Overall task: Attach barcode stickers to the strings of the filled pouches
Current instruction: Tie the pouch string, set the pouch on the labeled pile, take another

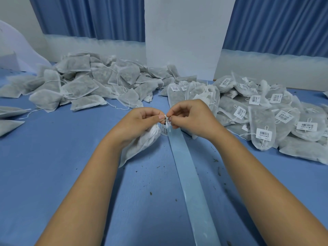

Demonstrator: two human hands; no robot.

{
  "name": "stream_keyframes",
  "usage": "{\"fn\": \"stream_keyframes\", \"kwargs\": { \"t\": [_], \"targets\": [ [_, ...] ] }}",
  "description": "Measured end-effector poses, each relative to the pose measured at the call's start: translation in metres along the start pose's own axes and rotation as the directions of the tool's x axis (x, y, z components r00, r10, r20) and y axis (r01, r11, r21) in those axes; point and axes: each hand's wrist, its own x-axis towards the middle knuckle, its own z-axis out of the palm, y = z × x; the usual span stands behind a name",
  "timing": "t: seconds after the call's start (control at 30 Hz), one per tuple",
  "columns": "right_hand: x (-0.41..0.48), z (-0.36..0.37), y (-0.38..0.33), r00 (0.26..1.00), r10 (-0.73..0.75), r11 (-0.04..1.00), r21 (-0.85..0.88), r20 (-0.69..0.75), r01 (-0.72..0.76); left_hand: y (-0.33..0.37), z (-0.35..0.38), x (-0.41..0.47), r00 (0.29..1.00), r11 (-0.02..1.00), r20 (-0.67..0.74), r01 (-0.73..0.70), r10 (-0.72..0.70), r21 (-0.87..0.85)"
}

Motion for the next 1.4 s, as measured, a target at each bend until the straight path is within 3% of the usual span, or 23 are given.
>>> {"fn": "stream_keyframes", "kwargs": {
  "t": [0.47, 0.7, 0.9, 1.23, 1.4],
  "targets": [
    [0.000, 0.002, 0.008, 0.996, 0.072, 0.984, 0.161, 0.045, -0.079, -0.003, 0.001, 0.002, 0.999, 0.999, -0.016, 0.030, -0.030, -0.016],
    [0.003, 0.007, 0.012, 0.999, 0.040, 0.956, 0.291, -0.027, -0.031, -0.004, 0.013, 0.003, 0.994, 0.975, 0.023, 0.113, -0.111, -0.193],
    [0.004, 0.007, 0.011, 0.999, 0.030, 0.952, 0.307, -0.044, -0.015, -0.005, 0.017, 0.002, 0.994, 0.994, 0.024, 0.103, -0.103, 0.024],
    [0.005, 0.006, 0.005, 0.985, 0.159, 0.928, 0.351, -0.068, -0.126, 0.001, 0.020, -0.002, 1.000, 1.000, -0.016, -0.014, 0.014, 0.014],
    [0.006, 0.007, 0.004, 0.956, 0.280, 0.889, 0.399, -0.089, -0.224, -0.004, 0.024, -0.002, 0.994, 0.988, -0.073, -0.068, 0.079, 0.140]
  ]
}}
